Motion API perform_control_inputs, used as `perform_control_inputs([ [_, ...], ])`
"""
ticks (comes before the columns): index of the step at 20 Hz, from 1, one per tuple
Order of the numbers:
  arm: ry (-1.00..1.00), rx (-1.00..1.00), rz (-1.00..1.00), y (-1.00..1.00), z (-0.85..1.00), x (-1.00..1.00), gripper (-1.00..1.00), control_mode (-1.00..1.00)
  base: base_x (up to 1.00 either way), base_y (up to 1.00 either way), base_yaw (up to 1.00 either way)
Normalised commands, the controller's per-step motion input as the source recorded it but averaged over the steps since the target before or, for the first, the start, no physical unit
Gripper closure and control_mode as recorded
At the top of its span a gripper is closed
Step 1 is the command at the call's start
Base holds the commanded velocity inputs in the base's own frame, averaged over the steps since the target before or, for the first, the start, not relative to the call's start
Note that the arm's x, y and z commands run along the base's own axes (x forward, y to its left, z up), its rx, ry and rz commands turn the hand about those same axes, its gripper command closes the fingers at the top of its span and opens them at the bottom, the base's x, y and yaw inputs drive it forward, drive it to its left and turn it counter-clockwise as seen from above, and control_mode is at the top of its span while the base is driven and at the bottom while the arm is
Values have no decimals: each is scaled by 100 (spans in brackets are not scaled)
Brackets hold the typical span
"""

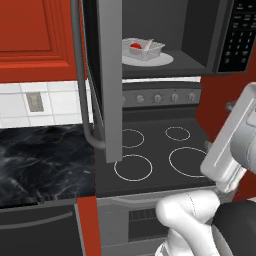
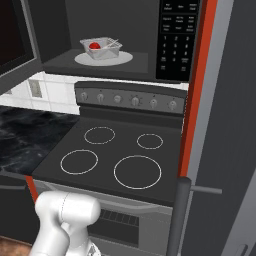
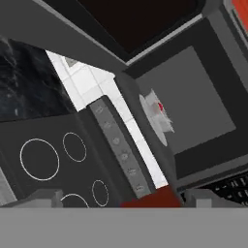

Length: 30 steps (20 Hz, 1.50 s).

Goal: Place the tupperware containing the fish and tomato meal in the microwave. Close the microwave door and press the start button to reheat the meal.

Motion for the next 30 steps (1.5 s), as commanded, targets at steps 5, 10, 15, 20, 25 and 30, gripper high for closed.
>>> perform_control_inputs([
  [5,11,-41,0,26,2,-71,-100,-100,0,0,0],
  [10,-3,-35,0,35,-2,-58,-100,-100,0,0,0],
  [15,-25,-25,0,49,-35,-17,-100,-100,0,0,0],
  [20,-38,-15,1,47,-53,0,-100,-100,0,0,0],
  [25,-43,-12,2,48,-49,1,-100,-100,0,0,0],
  [30,-43,-9,1,55,-14,0,-100,-100,0,0,0],
])
